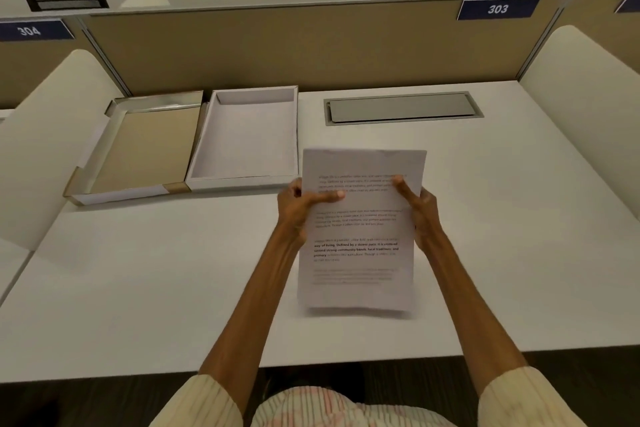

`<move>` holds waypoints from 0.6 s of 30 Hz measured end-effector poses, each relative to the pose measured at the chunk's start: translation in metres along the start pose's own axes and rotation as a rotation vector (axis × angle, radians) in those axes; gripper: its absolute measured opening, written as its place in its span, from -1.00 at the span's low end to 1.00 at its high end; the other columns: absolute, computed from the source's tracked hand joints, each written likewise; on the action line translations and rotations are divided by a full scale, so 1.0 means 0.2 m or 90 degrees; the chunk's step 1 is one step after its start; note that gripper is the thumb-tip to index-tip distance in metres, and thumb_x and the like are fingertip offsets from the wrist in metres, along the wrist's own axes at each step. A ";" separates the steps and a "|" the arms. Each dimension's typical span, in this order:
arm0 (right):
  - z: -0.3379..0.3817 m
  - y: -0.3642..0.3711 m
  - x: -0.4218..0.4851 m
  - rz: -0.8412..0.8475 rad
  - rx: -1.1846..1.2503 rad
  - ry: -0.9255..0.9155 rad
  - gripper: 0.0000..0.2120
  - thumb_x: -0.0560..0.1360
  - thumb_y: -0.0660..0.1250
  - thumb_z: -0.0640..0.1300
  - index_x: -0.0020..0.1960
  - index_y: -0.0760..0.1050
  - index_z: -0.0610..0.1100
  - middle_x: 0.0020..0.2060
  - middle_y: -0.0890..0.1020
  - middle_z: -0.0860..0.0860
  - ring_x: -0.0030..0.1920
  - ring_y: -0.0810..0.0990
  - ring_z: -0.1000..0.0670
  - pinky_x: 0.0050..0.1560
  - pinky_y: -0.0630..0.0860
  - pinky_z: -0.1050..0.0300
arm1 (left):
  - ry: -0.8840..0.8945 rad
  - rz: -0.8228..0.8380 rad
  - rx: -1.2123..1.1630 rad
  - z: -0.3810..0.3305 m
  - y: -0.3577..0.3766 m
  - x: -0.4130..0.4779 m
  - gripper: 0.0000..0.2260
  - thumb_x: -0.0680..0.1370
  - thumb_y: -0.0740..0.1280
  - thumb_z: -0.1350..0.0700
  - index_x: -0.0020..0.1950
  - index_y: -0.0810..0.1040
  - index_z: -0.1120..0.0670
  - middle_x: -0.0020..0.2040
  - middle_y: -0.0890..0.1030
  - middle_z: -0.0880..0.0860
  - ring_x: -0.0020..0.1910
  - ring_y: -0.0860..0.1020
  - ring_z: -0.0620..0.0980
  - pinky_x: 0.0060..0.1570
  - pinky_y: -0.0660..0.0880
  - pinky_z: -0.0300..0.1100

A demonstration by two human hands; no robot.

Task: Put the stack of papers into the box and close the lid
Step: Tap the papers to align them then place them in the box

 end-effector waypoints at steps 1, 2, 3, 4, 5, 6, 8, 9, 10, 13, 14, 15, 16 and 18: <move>0.09 0.02 -0.02 -0.006 0.007 -0.048 -0.64 0.34 0.47 0.18 -0.02 0.61 -0.06 -0.17 0.74 0.00 -0.21 0.73 -0.09 -0.26 0.65 0.08 | 0.031 -0.003 0.007 -0.06 0.00 0.00 -0.40 0.22 0.62 0.28 0.20 0.49 0.34 0.08 0.69 0.23 -0.01 0.69 0.25 -0.07 0.65 0.18; 0.18 0.05 -0.04 -0.005 0.017 -0.093 -0.71 0.36 0.46 0.15 -0.05 0.61 -0.02 -0.19 0.74 0.02 -0.24 0.73 -0.05 -0.29 0.64 0.13 | 0.065 -0.009 0.017 -0.11 0.00 -0.01 -0.39 0.23 0.61 0.26 0.21 0.48 0.33 0.08 0.69 0.20 -0.03 0.70 0.22 -0.09 0.66 0.14; 0.26 0.08 -0.07 -0.002 0.027 -0.132 -0.80 0.38 0.46 0.11 -0.08 0.62 0.03 -0.21 0.74 0.04 -0.26 0.73 -0.01 -0.32 0.63 0.17 | 0.102 -0.019 0.027 -0.16 -0.01 -0.01 -0.40 0.23 0.61 0.26 0.20 0.48 0.31 0.06 0.70 0.17 -0.05 0.71 0.17 -0.13 0.67 0.08; 0.33 0.11 -0.10 -0.004 0.035 -0.165 -0.88 0.40 0.46 0.07 -0.11 0.63 0.07 -0.24 0.74 0.07 -0.28 0.73 0.02 -0.33 0.62 0.21 | 0.139 -0.025 0.033 -0.21 -0.01 -0.02 -0.43 0.24 0.60 0.25 0.19 0.49 0.29 0.04 0.71 0.14 -0.07 0.72 0.13 -0.16 0.67 0.02; 0.38 0.14 -0.12 -0.009 0.040 -0.189 -0.93 0.39 0.47 0.05 -0.15 0.64 0.09 -0.27 0.73 0.09 -0.30 0.72 0.06 -0.35 0.61 0.25 | 0.175 -0.027 0.033 -0.25 -0.01 -0.03 -0.46 0.26 0.58 0.26 0.18 0.50 0.25 0.03 0.71 0.12 -0.08 0.71 0.11 -0.17 0.66 -0.02; 0.41 0.15 -0.14 -0.015 0.038 -0.208 -0.96 0.38 0.49 0.03 -0.18 0.65 0.10 -0.30 0.73 0.12 -0.31 0.71 0.10 -0.36 0.59 0.29 | 0.204 -0.027 0.034 -0.27 -0.02 -0.04 -0.50 0.28 0.56 0.26 0.17 0.51 0.21 0.02 0.71 0.10 -0.07 0.71 0.10 -0.17 0.66 -0.04; 0.41 0.19 -0.18 -0.023 0.025 -0.226 -0.94 0.37 0.51 -0.02 -0.23 0.65 0.12 -0.34 0.72 0.16 -0.34 0.70 0.15 -0.38 0.57 0.34 | 0.234 -0.033 0.045 -0.27 -0.04 -0.05 -0.51 0.29 0.54 0.26 0.19 0.51 0.20 0.00 0.70 0.08 -0.08 0.70 0.07 -0.17 0.67 -0.06; 0.39 0.20 -0.19 -0.023 0.023 -0.225 -0.91 0.37 0.51 -0.05 -0.24 0.64 0.12 -0.35 0.71 0.17 -0.34 0.69 0.16 -0.39 0.56 0.36 | 0.237 -0.040 0.053 -0.25 -0.05 -0.06 -0.49 0.28 0.54 0.26 0.20 0.50 0.23 -0.01 0.70 0.06 -0.09 0.70 0.05 -0.18 0.67 -0.09; 0.37 0.20 -0.20 -0.024 0.022 -0.223 -0.90 0.37 0.51 -0.06 -0.24 0.65 0.13 -0.35 0.71 0.18 -0.35 0.69 0.16 -0.39 0.55 0.36 | 0.240 -0.050 0.062 -0.23 -0.07 -0.07 -0.47 0.28 0.54 0.26 0.21 0.49 0.25 -0.03 0.70 0.04 -0.10 0.70 0.02 -0.19 0.66 -0.12; 0.36 0.22 -0.21 -0.037 0.020 -0.220 -0.88 0.34 0.54 -0.07 -0.23 0.67 0.15 -0.34 0.72 0.19 -0.35 0.69 0.16 -0.40 0.56 0.35 | 0.250 -0.074 0.093 -0.22 -0.10 -0.09 -0.45 0.27 0.55 0.20 0.22 0.50 0.20 -0.02 0.69 0.01 -0.11 0.69 -0.01 -0.20 0.66 -0.16; 0.37 0.23 -0.21 -0.043 0.017 -0.226 -0.87 0.34 0.54 -0.08 -0.22 0.66 0.15 -0.34 0.72 0.19 -0.34 0.69 0.16 -0.39 0.56 0.36 | 0.253 -0.068 0.110 -0.24 -0.10 -0.08 -0.44 0.28 0.55 0.15 0.24 0.50 0.17 0.00 0.69 0.02 -0.10 0.69 0.00 -0.19 0.66 -0.17; 0.39 0.23 -0.21 -0.046 0.018 -0.235 -0.88 0.35 0.54 -0.08 -0.21 0.66 0.14 -0.33 0.72 0.19 -0.34 0.69 0.16 -0.39 0.56 0.36 | 0.258 -0.055 0.125 -0.26 -0.08 -0.08 -0.42 0.28 0.55 0.10 0.26 0.49 0.14 0.02 0.68 0.04 -0.09 0.69 0.00 -0.20 0.66 -0.18; 0.40 0.23 -0.21 -0.052 0.025 -0.245 -0.90 0.36 0.53 -0.08 -0.19 0.65 0.10 -0.32 0.72 0.20 -0.33 0.69 0.16 -0.39 0.56 0.36 | 0.267 -0.043 0.137 -0.29 -0.06 -0.08 -0.43 0.30 0.54 0.05 0.26 0.48 0.10 0.02 0.67 0.03 -0.11 0.69 -0.03 -0.22 0.65 -0.21; 0.44 0.22 -0.21 -0.083 0.054 -0.267 -0.84 0.37 0.48 0.04 -0.14 0.58 -0.01 -0.34 0.69 0.21 -0.36 0.65 0.22 -0.40 0.51 0.40 | 0.281 -0.063 0.133 -0.37 -0.02 -0.08 -0.58 0.36 0.47 -0.08 0.15 0.48 -0.01 -0.08 0.65 -0.03 -0.21 0.68 -0.14 -0.30 0.60 -0.30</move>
Point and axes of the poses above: each hand's wrist, its own x-axis towards the middle knuckle, its own y-axis out of the palm, z = x × y, the point moved 7 cm from there along x, towards the middle knuckle
